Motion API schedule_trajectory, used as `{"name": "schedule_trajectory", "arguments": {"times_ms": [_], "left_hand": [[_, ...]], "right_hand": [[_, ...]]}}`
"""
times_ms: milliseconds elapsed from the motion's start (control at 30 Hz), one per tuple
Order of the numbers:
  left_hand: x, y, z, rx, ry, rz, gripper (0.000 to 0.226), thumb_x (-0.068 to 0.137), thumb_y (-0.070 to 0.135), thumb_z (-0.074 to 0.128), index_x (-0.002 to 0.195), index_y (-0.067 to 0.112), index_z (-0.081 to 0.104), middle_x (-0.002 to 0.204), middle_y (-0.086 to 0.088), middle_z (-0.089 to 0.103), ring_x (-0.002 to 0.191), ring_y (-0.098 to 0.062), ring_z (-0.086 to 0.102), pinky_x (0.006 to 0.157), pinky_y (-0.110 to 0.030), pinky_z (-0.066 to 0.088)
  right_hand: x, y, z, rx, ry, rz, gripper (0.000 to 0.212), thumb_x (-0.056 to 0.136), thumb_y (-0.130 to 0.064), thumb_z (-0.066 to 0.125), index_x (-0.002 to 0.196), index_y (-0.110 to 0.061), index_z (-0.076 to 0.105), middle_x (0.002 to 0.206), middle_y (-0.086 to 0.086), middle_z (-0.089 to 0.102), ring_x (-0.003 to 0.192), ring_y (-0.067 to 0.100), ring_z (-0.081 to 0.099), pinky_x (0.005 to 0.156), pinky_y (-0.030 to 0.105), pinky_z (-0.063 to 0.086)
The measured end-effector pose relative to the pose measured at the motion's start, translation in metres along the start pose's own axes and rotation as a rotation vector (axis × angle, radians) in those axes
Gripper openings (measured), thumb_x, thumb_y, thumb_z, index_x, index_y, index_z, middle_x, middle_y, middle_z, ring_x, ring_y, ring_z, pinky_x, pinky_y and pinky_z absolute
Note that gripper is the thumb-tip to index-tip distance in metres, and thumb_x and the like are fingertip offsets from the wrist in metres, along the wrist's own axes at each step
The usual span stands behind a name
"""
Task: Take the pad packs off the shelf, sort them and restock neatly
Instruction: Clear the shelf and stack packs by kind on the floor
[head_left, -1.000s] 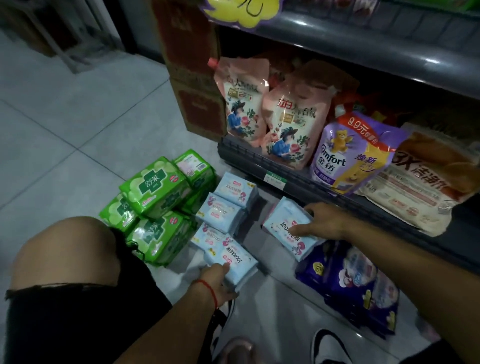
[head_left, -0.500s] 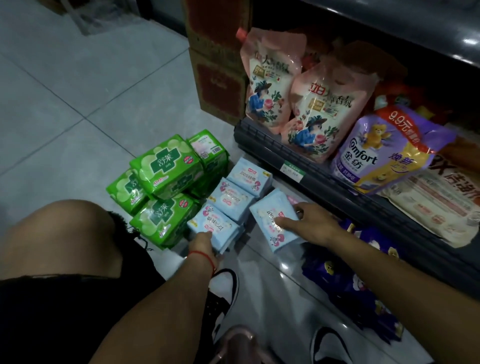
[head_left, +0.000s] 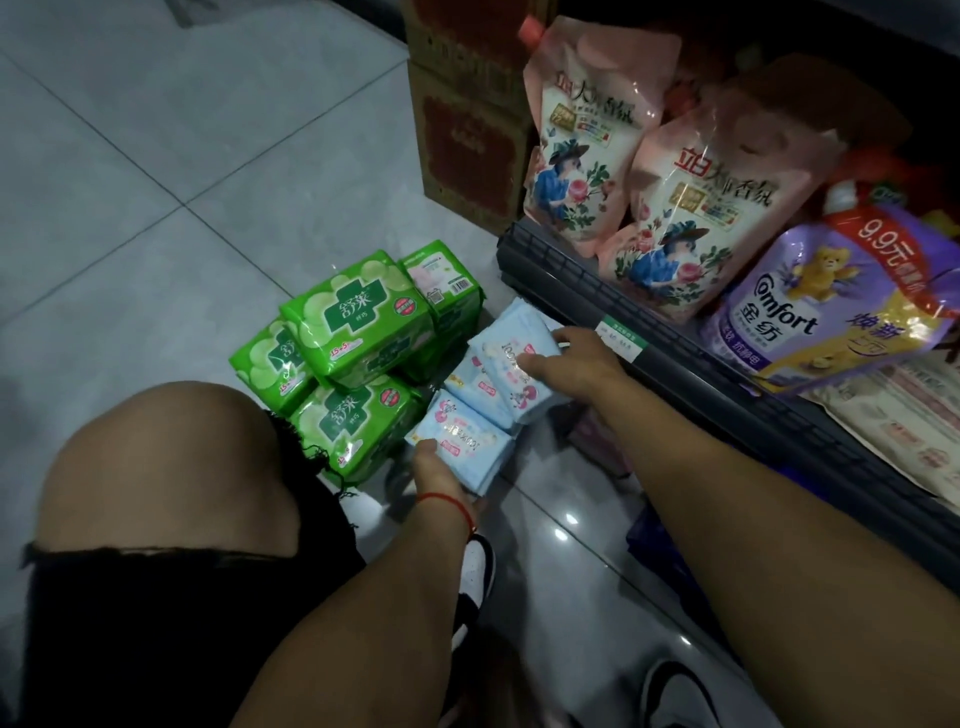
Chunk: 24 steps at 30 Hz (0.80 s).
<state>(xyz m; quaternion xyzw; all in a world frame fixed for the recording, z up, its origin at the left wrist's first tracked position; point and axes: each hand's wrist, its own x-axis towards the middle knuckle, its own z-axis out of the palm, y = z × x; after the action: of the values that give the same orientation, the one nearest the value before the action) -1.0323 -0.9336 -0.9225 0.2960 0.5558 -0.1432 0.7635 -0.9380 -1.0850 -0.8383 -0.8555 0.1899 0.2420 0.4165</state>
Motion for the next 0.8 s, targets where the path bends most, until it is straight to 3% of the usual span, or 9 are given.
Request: {"name": "schedule_trajectory", "arguments": {"times_ms": [167,233,300,400,500,600,700,800], "left_hand": [[0.011,-0.003,0.002,0.121,0.130,0.102,0.044,0.098,0.051,0.039,0.099,0.015,0.064,0.109,-0.012,0.070,0.103,-0.034,0.065,0.103,-0.053,0.049],[0.011,-0.007,0.000,0.272,0.247,0.139,0.051,0.091,0.054,0.038,0.105,0.011,0.062,0.115,-0.013,0.068,0.101,-0.035,0.064,0.099,-0.053,0.052],[0.004,-0.009,-0.001,0.406,0.361,0.220,0.051,0.096,0.045,0.039,0.118,0.004,0.060,0.118,-0.019,0.063,0.103,-0.038,0.061,0.096,-0.051,0.053],[-0.004,-0.007,-0.002,0.418,0.381,0.273,0.060,0.092,0.046,0.041,0.129,0.002,0.057,0.126,-0.024,0.060,0.108,-0.042,0.061,0.096,-0.054,0.053],[0.013,-0.008,-0.008,0.440,0.416,0.274,0.077,0.078,0.053,0.039,0.135,0.002,0.051,0.134,-0.025,0.054,0.114,-0.045,0.058,0.094,-0.059,0.053],[0.018,-0.009,-0.008,0.505,0.474,0.289,0.090,0.068,0.055,0.041,0.141,0.001,0.039,0.144,-0.032,0.043,0.126,-0.051,0.048,0.100,-0.063,0.047],[-0.040,-0.007,0.008,0.619,0.433,0.378,0.072,0.091,0.037,0.058,0.145,-0.003,0.032,0.148,-0.033,0.038,0.131,-0.051,0.044,0.109,-0.057,0.040],[-0.086,-0.016,0.026,0.910,0.266,0.686,0.054,0.094,0.023,0.063,0.140,0.003,0.041,0.144,-0.026,0.038,0.127,-0.046,0.047,0.105,-0.049,0.041]], "right_hand": [[0.019,0.020,0.027,0.110,0.014,0.083,0.074,0.087,-0.062,0.062,0.143,-0.014,0.055,0.138,0.011,0.062,0.123,0.034,0.060,0.107,0.047,0.049],[0.026,0.035,0.032,0.245,0.009,0.117,0.099,0.069,-0.079,0.056,0.148,-0.020,0.047,0.140,0.008,0.061,0.124,0.032,0.060,0.107,0.050,0.049],[0.032,0.050,0.035,0.391,0.012,0.129,0.110,0.056,-0.080,0.055,0.150,-0.025,0.041,0.138,0.006,0.062,0.120,0.029,0.063,0.105,0.052,0.051],[0.005,0.043,0.026,0.528,-0.006,0.148,0.082,0.079,-0.058,0.063,0.152,-0.031,0.036,0.135,0.004,0.063,0.115,0.026,0.065,0.098,0.048,0.054],[-0.013,0.047,0.017,0.603,-0.020,0.144,0.049,0.095,-0.041,0.061,0.140,-0.035,0.045,0.129,0.002,0.065,0.110,0.023,0.066,0.083,0.040,0.056],[-0.027,0.052,0.005,0.631,-0.008,0.134,0.036,0.098,-0.036,0.062,0.132,-0.030,0.051,0.127,0.002,0.064,0.114,0.022,0.062,0.095,0.048,0.055],[-0.046,0.057,-0.013,0.594,0.016,0.111,0.035,0.100,-0.036,0.062,0.131,-0.020,0.056,0.121,0.000,0.060,0.119,0.026,0.058,0.102,0.052,0.053],[-0.069,0.063,-0.038,0.490,0.049,0.041,0.031,0.100,-0.035,0.063,0.126,-0.018,0.062,0.124,0.003,0.061,0.110,0.022,0.062,0.097,0.050,0.057]]}}
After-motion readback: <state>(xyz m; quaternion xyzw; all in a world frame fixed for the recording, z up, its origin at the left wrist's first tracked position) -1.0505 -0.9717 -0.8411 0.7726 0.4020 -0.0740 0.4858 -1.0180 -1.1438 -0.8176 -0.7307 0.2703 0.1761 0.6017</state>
